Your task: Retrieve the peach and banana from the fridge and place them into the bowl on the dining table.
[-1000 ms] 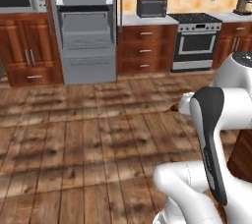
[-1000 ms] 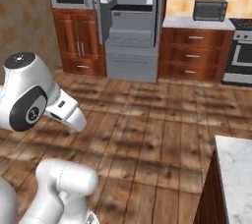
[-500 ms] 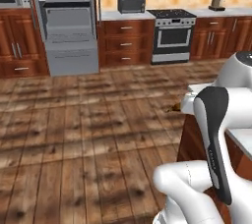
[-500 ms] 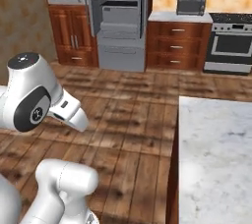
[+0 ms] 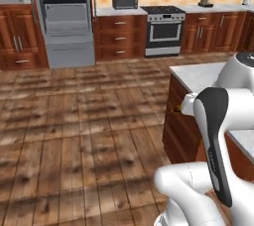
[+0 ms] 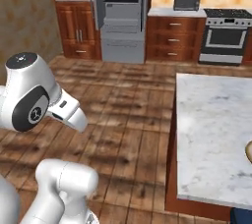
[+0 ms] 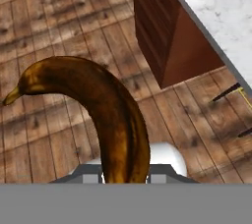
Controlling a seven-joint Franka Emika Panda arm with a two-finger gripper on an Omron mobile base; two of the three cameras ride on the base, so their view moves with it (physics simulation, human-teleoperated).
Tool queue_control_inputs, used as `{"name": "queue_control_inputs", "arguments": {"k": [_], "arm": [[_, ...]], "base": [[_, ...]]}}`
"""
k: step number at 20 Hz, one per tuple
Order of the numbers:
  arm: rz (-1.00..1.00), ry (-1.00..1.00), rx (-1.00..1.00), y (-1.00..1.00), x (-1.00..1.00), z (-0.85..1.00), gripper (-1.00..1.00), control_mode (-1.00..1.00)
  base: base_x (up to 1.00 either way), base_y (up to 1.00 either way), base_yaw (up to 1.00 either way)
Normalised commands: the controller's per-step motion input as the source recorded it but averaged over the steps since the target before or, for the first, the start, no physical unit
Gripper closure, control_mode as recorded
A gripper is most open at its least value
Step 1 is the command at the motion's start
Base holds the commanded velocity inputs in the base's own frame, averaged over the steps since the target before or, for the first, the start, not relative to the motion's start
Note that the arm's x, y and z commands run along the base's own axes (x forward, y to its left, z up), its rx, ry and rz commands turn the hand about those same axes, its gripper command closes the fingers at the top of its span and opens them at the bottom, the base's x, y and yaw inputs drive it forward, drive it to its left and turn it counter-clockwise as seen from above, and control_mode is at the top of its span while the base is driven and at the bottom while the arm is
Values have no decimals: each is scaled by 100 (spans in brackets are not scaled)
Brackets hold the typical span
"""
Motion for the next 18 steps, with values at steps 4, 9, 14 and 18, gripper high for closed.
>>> {"name": "queue_control_inputs", "arguments": {"k": [4,9,14,18], "arm": [[0,0,0,0,0,0,100,100],[0,0,0,0,0,0,100,100],[0,0,0,0,0,0,100,100],[0,0,0,0,0,0,100,100]], "base": [[-100,-26,-5],[-100,-24,-5],[-91,-66,-14],[-61,-96,-16]]}}
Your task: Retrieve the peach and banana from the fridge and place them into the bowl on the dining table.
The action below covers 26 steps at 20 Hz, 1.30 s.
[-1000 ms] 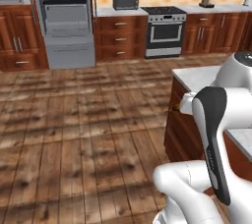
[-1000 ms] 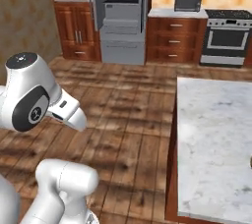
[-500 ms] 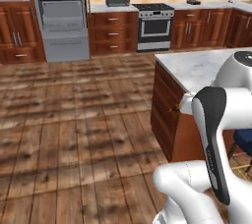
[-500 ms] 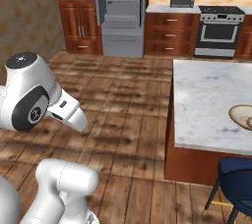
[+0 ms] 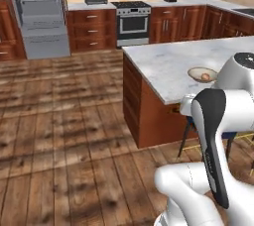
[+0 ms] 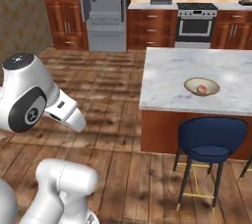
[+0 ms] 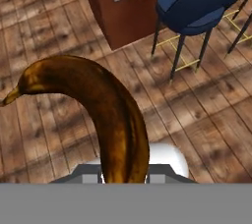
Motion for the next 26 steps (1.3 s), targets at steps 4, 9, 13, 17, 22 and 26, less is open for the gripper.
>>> {"name": "queue_control_inputs", "arguments": {"k": [4,9,13,17,22,26], "arm": [[0,0,0,0,0,0,100,100],[0,0,0,0,0,0,100,100],[0,0,0,0,0,0,100,100],[0,0,0,0,0,0,100,100],[0,0,0,0,0,0,100,100],[0,0,0,0,0,0,100,100]], "base": [[-48,-99,-11],[-11,-100,-5],[6,-95,0],[41,-81,0],[83,-53,0],[100,-3,0]]}}
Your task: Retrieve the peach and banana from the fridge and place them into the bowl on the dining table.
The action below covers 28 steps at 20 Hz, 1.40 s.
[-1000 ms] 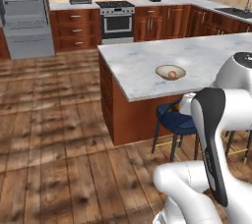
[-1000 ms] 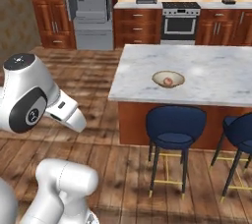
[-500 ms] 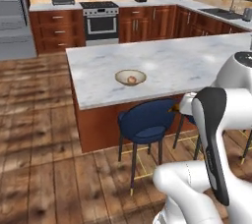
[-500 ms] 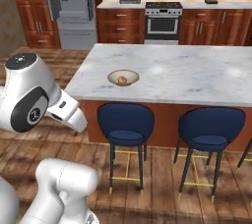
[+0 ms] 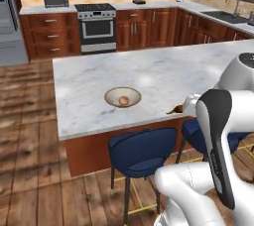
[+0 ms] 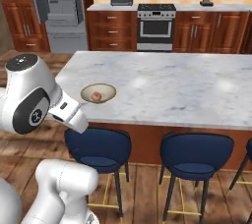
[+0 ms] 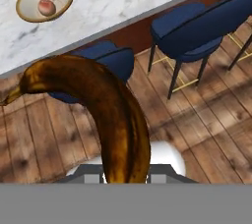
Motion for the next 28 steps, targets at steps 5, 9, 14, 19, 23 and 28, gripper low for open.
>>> {"name": "queue_control_inputs", "arguments": {"k": [5,9,14,19,23,28], "arm": [[0,0,0,0,0,0,100,100],[0,0,0,0,0,0,100,100],[0,0,0,0,0,0,100,100],[0,15,0,14,57,-5,100,-100],[3,19,0,28,81,-15,100,-100],[2,18,0,19,67,-29,100,-100]], "base": [[95,8,0],[80,6,0],[68,9,0],[12,3,0],[0,0,0],[0,0,0]]}}
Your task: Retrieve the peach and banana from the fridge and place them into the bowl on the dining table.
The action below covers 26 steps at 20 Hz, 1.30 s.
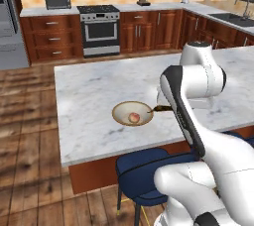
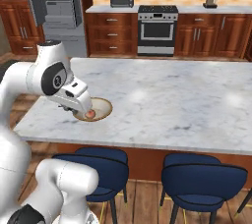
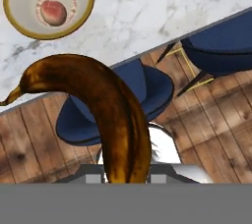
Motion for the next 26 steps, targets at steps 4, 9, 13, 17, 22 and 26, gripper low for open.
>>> {"name": "queue_control_inputs", "arguments": {"k": [4,9,13,17,22,26], "arm": [[0,6,0,11,50,-47,100,-100],[0,0,0,2,51,-50,100,-100],[0,0,0,1,54,-52,100,-100],[0,0,0,11,43,-41,100,-100],[0,-4,0,20,34,-18,100,-100],[0,-2,0,6,43,-2,100,-100]], "base": [[0,0,0],[0,0,0],[0,0,0],[0,0,0],[0,0,0],[0,0,0]]}}
